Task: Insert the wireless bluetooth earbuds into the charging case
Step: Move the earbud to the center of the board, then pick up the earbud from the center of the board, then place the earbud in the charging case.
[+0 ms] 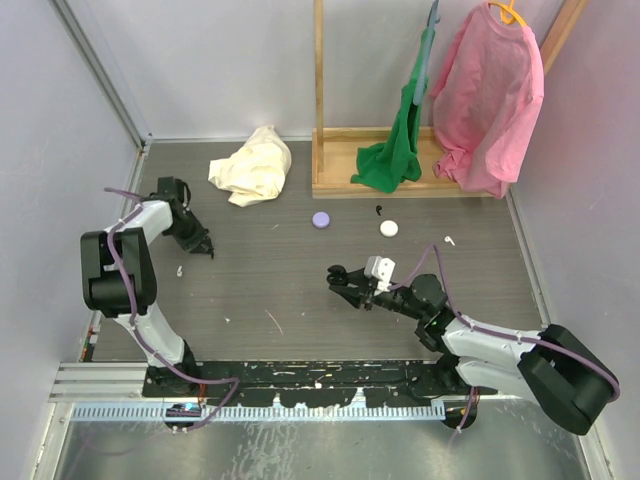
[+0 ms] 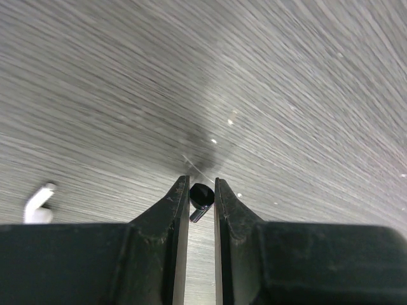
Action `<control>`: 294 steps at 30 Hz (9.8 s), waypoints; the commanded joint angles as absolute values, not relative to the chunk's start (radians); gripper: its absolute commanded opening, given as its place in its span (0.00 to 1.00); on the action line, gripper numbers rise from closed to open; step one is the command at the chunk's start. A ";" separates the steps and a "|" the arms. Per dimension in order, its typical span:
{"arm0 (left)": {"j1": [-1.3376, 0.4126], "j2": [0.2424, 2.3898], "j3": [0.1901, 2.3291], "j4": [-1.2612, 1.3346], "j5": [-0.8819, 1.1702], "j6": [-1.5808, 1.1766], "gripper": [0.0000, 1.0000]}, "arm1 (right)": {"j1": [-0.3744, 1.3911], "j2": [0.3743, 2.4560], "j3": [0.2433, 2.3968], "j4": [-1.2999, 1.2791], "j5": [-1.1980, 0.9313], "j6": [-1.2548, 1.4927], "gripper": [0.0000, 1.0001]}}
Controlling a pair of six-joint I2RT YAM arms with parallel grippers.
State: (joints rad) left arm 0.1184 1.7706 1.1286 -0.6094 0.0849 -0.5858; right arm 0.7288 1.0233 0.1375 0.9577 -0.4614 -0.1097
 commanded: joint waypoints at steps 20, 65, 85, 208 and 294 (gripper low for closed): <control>-0.275 1.578 0.954 -0.566 0.007 -0.619 0.24 | 0.724 1.106 0.108 1.104 -0.421 -0.140 0.01; -0.405 1.493 0.901 -0.631 0.011 -0.649 0.43 | 0.725 1.113 0.121 1.076 -0.440 -0.141 0.01; -0.442 1.622 1.127 -0.872 -0.124 -0.333 0.44 | 0.725 1.109 0.120 1.071 -0.441 -0.140 0.01; -0.870 0.961 0.732 0.287 0.266 -0.335 0.22 | 0.725 1.297 0.227 1.573 -0.512 0.141 0.01; -0.974 0.908 0.605 0.395 0.132 -0.207 0.34 | 0.725 1.231 0.214 1.641 -0.577 -0.092 0.01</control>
State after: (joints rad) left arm -0.9684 0.9321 0.6029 0.3843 0.1520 -0.2195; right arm 0.7261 1.2560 0.2054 1.5024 -0.5884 -0.0738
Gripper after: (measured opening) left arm 0.298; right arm 0.336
